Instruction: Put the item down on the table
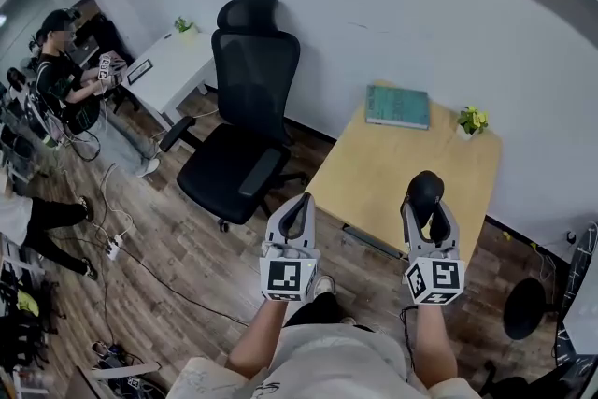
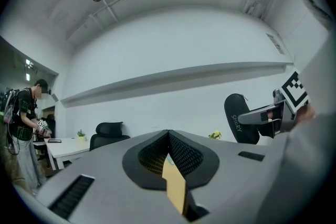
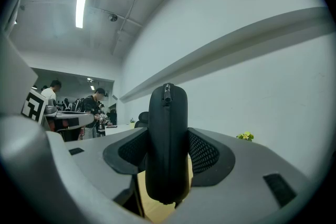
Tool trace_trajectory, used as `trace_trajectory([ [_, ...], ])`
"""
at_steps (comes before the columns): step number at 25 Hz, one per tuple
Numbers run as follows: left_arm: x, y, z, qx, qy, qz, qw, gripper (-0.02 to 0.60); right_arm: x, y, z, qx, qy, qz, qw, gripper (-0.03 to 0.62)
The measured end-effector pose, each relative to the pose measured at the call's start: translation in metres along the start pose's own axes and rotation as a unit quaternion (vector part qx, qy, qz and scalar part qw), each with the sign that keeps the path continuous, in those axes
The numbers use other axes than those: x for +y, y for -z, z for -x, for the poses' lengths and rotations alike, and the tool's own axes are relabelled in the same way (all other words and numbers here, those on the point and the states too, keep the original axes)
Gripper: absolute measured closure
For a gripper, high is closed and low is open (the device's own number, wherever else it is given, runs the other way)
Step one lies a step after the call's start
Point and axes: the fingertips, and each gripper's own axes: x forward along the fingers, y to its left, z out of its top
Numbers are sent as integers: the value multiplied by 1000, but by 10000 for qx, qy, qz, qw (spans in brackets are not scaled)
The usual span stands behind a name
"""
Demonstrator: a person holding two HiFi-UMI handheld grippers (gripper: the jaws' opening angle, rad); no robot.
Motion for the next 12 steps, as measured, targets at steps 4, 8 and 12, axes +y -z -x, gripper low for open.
trace_trajectory([
  [4, 18, 1, -19, -50, -10, 36, 10000, 574, 4, -1, -26, 45, -18, 60, 10000, 349],
  [8, 29, 11, -33, 19, 10, 104, 9999, 574, 6, 6, -45, 147, -18, 95, 9998, 349],
  [12, 35, 25, -47, 109, 44, 180, 9998, 574, 5, 15, -61, 294, 6, 123, 9995, 349],
])
